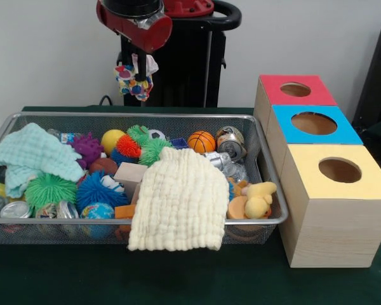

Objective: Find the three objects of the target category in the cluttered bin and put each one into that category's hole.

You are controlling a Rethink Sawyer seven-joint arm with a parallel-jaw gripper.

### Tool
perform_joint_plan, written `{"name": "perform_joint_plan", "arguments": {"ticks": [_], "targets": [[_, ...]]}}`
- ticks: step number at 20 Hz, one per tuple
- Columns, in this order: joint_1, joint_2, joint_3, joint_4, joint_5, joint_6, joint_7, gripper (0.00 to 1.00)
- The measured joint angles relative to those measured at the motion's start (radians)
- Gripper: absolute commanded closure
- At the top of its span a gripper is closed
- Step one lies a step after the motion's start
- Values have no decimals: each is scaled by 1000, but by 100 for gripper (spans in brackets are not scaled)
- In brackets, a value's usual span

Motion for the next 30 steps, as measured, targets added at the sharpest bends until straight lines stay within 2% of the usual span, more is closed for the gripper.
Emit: {"name": "perform_joint_plan", "arguments": {"ticks": [22,30], "targets": [[123,9,0,0,2,0,0,100],[185,44,-2,-2,24,0,0,100]]}}
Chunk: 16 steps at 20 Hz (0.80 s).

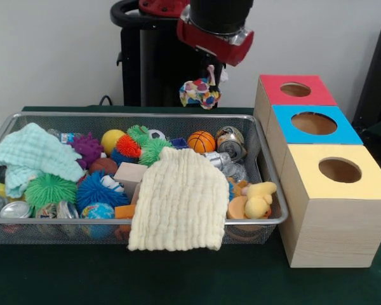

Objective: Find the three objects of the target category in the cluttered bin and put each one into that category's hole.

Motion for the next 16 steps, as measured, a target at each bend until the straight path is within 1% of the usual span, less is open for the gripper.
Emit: {"name": "perform_joint_plan", "arguments": {"ticks": [10,16], "targets": [[55,49,-5,-16,28,0,0,100],[81,81,-18,-44,49,0,1,100]]}}
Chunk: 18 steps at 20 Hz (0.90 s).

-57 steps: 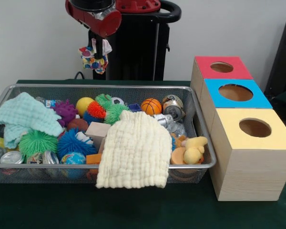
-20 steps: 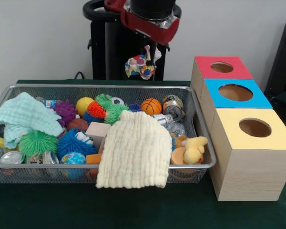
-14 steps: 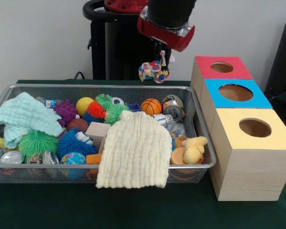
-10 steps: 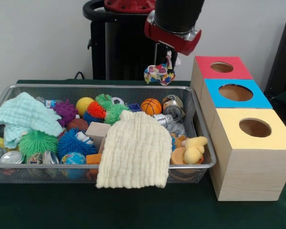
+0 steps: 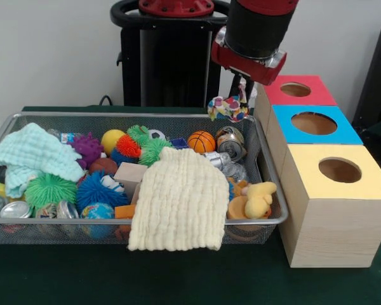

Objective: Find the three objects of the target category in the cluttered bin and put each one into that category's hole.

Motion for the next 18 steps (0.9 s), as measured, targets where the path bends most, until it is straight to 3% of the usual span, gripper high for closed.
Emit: {"name": "perform_joint_plan", "arguments": {"ticks": [18], "targets": [[67,82,-56,-112,88,9,8,100]]}}
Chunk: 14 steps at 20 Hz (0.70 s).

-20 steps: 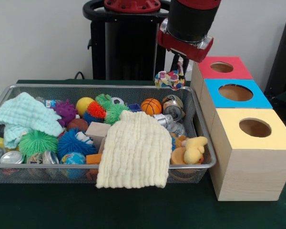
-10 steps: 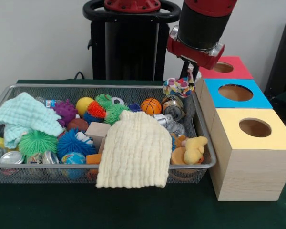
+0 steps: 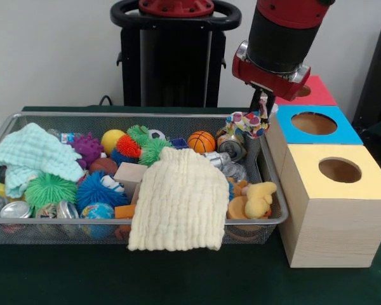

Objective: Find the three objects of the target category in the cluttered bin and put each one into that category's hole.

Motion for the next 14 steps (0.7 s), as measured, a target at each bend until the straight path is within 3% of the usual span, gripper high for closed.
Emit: {"name": "perform_joint_plan", "arguments": {"ticks": [14], "targets": [[40,55,-47,-90,61,52,10,100]]}}
